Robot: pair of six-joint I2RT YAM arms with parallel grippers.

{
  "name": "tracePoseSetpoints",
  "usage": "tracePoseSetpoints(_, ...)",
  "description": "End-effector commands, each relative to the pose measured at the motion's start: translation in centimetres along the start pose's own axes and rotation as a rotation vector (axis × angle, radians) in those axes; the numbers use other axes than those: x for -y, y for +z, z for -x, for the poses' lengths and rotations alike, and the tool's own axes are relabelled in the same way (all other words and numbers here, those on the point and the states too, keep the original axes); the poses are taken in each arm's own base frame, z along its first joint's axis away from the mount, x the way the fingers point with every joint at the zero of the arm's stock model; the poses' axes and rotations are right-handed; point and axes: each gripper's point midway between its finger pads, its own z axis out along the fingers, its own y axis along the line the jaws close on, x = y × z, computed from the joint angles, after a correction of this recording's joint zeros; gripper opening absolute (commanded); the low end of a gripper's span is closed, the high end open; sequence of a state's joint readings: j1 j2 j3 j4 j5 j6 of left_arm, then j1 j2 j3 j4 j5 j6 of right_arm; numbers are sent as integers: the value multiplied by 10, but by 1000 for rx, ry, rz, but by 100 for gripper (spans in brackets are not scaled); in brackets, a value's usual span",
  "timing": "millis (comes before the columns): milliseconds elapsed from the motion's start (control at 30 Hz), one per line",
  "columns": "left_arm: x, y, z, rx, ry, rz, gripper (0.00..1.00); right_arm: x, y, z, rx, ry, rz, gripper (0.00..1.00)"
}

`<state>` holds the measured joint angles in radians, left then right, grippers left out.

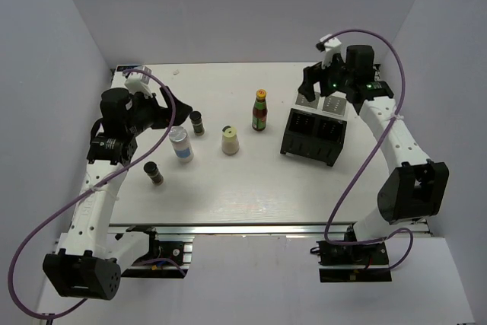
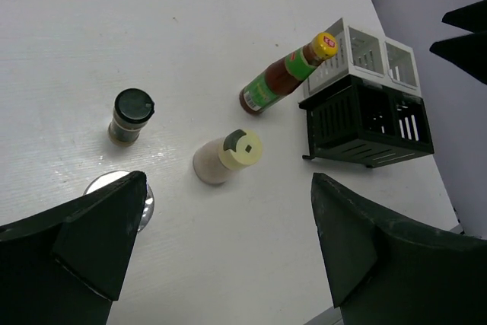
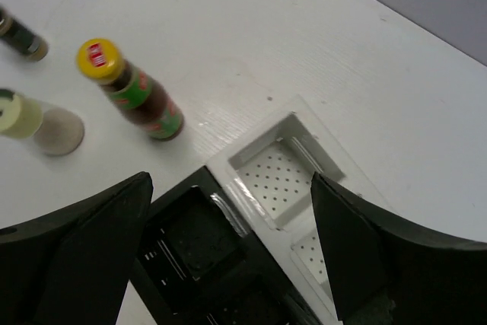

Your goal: Organize the condiment bottles

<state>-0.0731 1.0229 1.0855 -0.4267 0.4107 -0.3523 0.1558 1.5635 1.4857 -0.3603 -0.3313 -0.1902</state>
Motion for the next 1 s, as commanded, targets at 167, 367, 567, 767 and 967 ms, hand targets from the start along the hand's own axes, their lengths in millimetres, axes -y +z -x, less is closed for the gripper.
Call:
tracePoseSetpoints(167,-15,11,-6,-56,-2,52,98,-100,28,-8,-21,-401,353,89)
tracePoseSetpoints(367,-23,17,-9,-99,12,82,98,-115,40,-11,-35,-361,400,89)
tracePoseSetpoints(567,-26,17,-14,-90,2,91,98,-108,46,3,-1,-330,344,89)
tracePoseSetpoints(767,-28,19,-16,-89,1,94,98,-100,62,-3,-69,-263,292,89)
tracePoseSetpoints(967,-32,26,-19,-102,0,95,98,-95,74,-11,-85,-238,255,88)
